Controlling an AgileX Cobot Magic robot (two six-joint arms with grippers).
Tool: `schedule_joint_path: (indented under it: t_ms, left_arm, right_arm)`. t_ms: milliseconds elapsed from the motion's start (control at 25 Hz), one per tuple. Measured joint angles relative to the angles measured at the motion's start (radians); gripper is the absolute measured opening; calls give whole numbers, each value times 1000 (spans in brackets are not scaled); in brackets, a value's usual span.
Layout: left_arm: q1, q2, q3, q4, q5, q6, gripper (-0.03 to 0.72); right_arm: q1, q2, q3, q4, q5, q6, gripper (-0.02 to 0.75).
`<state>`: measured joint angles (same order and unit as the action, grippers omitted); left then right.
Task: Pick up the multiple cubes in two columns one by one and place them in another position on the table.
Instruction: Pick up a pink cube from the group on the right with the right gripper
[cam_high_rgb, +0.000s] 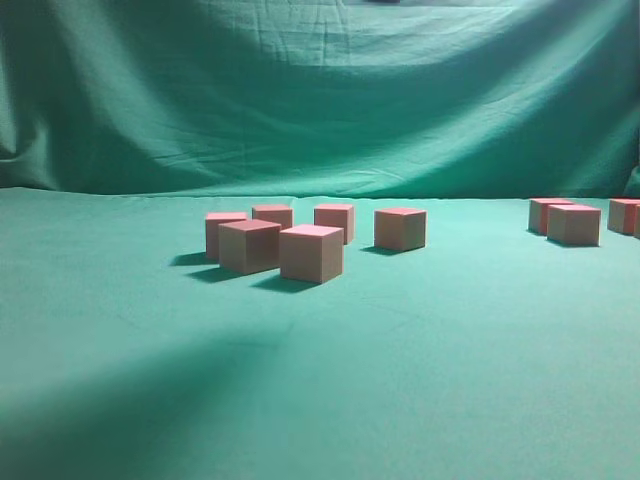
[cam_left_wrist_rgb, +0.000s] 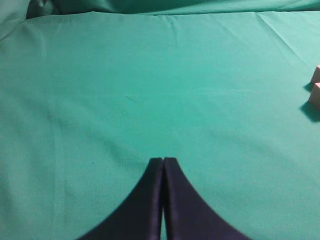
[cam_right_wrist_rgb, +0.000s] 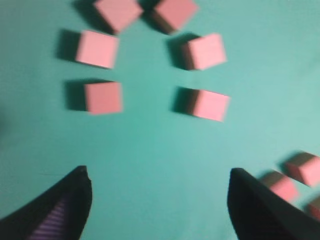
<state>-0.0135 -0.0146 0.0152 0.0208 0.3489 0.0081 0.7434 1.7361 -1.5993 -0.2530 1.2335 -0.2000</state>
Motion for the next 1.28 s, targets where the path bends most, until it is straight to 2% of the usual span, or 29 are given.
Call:
schedule_joint_path:
  t_ms: [80, 120, 200, 320, 480, 640, 800, 1040, 1280]
  left_arm:
    - [0, 0, 0, 0, 0, 0, 0]
    - [0, 0, 0, 0, 0, 0, 0]
    - [0, 0, 0, 0, 0, 0, 0]
    - [0, 0, 0, 0, 0, 0, 0]
    - [0, 0, 0, 0, 0, 0, 0]
    - [0, 0, 0, 0, 0, 0, 0]
    - [0, 0, 0, 0, 0, 0, 0]
    - [0, 0, 0, 0, 0, 0, 0]
    - [0, 0, 0, 0, 0, 0, 0]
  right_arm:
    - [0, -25, 0, -114, 3, 90, 536]
    - [0, -25, 0, -114, 3, 90, 536]
    - [-24, -66, 0, -200, 3, 197, 536]
    - [-94, -110, 11, -192, 3, 269, 536]
    - [-246, -153, 82, -126, 5, 300, 536]
    - [-395, -153, 191, -2, -2, 293, 536]
    - [-489, -153, 305, 155, -130, 293, 536]
    - [-511, -105, 327, 214, -268, 293, 536]
    - [-511, 28, 298, 213, -321, 293, 536]
